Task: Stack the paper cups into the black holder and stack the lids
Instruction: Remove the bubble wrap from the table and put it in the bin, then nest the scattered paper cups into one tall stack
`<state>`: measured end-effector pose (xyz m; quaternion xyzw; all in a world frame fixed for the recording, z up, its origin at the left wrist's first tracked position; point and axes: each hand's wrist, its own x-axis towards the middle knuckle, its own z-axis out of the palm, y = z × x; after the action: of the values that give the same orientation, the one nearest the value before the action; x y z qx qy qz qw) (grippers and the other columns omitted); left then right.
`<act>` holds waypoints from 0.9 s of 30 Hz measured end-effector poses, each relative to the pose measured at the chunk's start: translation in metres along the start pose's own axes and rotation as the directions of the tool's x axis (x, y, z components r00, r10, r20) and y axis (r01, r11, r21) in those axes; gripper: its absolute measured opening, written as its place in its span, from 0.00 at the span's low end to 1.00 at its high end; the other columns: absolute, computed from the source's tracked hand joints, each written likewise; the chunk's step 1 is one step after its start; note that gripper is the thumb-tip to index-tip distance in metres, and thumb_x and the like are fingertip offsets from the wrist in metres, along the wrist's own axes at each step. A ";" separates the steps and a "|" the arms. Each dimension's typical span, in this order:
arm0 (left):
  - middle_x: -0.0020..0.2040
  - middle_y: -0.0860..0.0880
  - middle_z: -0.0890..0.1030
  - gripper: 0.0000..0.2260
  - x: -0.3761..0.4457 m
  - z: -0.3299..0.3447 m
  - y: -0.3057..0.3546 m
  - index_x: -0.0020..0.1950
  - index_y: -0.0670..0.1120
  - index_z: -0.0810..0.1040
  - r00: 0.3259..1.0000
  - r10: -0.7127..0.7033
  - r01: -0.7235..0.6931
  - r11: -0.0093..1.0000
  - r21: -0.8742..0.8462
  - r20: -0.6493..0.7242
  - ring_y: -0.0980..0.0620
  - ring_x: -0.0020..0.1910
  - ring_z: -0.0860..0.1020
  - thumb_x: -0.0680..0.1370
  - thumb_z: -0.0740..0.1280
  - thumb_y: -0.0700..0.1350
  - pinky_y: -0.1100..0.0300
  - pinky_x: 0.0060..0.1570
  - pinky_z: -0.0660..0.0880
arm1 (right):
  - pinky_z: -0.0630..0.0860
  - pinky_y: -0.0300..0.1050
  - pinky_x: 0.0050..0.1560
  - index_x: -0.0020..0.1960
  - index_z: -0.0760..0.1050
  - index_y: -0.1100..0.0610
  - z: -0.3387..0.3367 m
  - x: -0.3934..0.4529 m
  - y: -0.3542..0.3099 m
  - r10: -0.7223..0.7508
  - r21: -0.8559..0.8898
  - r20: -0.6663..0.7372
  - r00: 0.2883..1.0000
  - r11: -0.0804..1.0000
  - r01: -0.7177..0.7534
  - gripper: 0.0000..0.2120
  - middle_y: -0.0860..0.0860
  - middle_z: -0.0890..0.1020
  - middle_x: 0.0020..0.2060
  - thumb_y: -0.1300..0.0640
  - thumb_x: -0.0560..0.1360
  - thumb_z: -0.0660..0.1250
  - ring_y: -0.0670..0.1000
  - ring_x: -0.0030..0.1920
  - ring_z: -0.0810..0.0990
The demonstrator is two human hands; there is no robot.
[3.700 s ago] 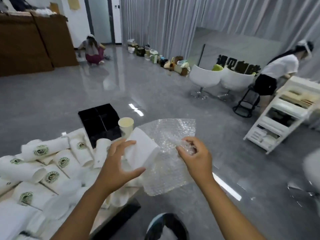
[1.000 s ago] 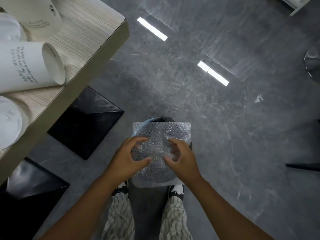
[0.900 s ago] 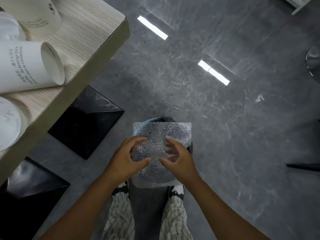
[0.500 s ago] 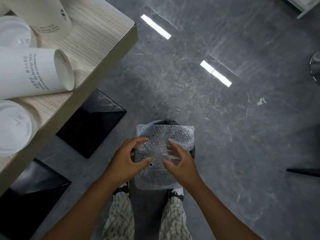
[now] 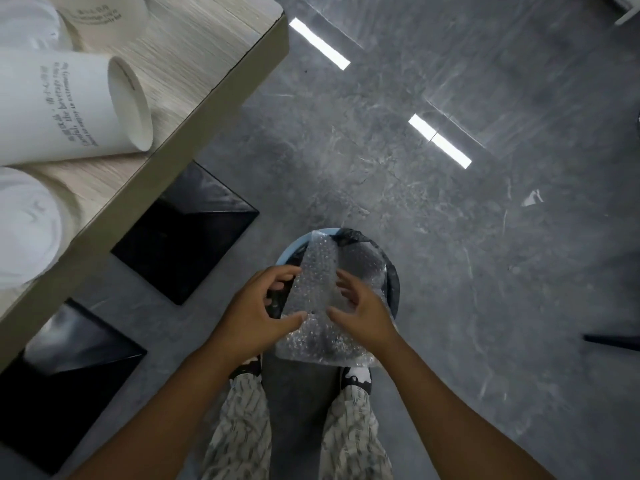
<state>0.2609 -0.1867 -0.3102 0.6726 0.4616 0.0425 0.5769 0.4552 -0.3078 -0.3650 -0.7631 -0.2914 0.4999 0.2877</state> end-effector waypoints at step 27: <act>0.55 0.58 0.83 0.19 -0.328 -0.170 0.199 0.58 0.67 0.79 0.604 -0.192 -0.167 0.919 -0.358 -0.773 0.57 0.52 0.83 0.73 0.78 0.48 0.60 0.52 0.80 | 0.79 0.41 0.56 0.65 0.71 0.38 0.013 -0.218 -0.383 -0.662 -0.014 0.313 0.681 0.714 0.700 0.26 0.39 0.77 0.59 0.55 0.74 0.76 0.42 0.58 0.77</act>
<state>0.0870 -0.2632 0.0640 0.4483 0.6558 0.4251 0.4339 0.3107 -0.2104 0.0403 -0.5363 -0.6253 0.4405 0.3568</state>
